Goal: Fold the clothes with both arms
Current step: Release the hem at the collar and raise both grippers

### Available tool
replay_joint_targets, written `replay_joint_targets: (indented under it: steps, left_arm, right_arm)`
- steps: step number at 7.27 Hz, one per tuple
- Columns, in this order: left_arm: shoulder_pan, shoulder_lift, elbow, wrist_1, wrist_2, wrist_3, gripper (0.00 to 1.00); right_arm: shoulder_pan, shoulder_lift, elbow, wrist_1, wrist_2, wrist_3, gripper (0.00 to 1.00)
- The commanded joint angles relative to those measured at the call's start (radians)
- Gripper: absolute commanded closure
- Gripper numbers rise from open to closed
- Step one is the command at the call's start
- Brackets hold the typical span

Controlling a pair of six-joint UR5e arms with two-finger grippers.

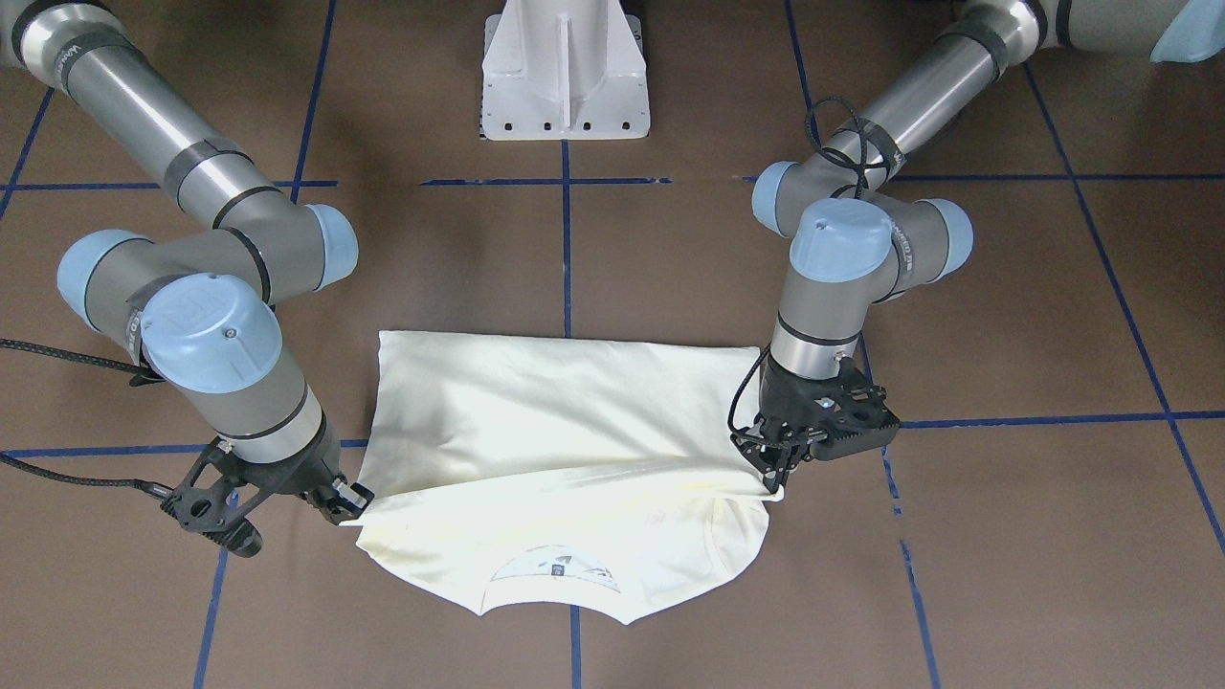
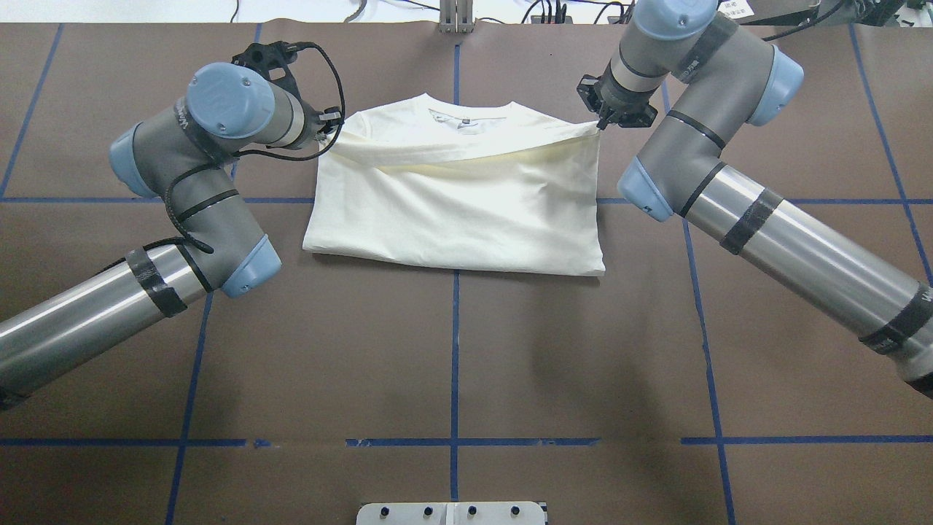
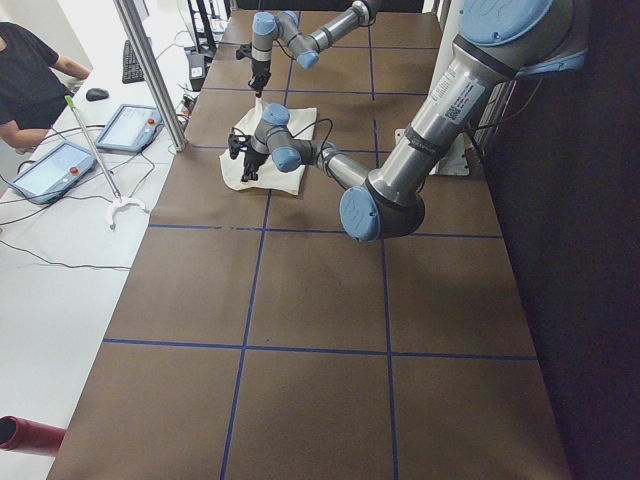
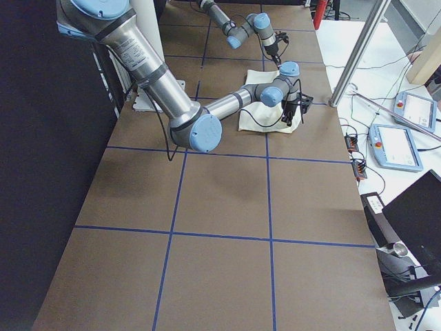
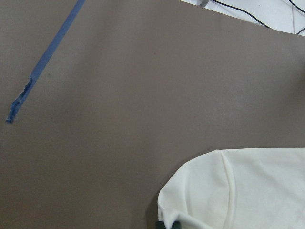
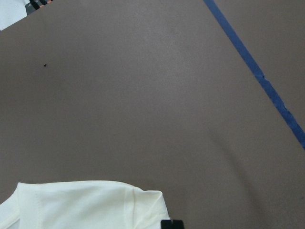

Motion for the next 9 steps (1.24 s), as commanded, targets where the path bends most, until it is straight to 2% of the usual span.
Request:
replay_joint_targets:
  steps: [1,3,5,7,8,9]
  left_arm:
    - [-0.019,0.024,-0.034,-0.008,-0.002,0.024,1.0]
    - [-0.016,0.027,-0.024,-0.019,0.001,0.024,0.99]
    - [-0.012,0.026,-0.011,-0.019,0.001,0.023,0.89]
    - [-0.012,0.026,0.004,-0.019,0.002,0.026,0.63]
    - [-0.012,0.024,0.006,-0.019,0.002,0.024,0.51]
    - [-0.015,0.024,0.001,-0.019,-0.001,0.024,0.51]
  right_arm:
    - [0.005,-0.019,0.01,-0.001,0.009,-0.011,1.0]
    - [0.002,-0.018,0.0,-0.001,-0.002,-0.026,1.0]
    - [-0.019,-0.003,-0.014,-0.001,-0.003,-0.023,1.0]
    - [-0.025,0.005,-0.013,0.001,-0.007,-0.023,0.96]
    - [-0.025,0.004,-0.011,0.001,-0.005,-0.021,0.73]
    - [-0.019,0.003,0.01,0.004,0.003,-0.017,0.62]
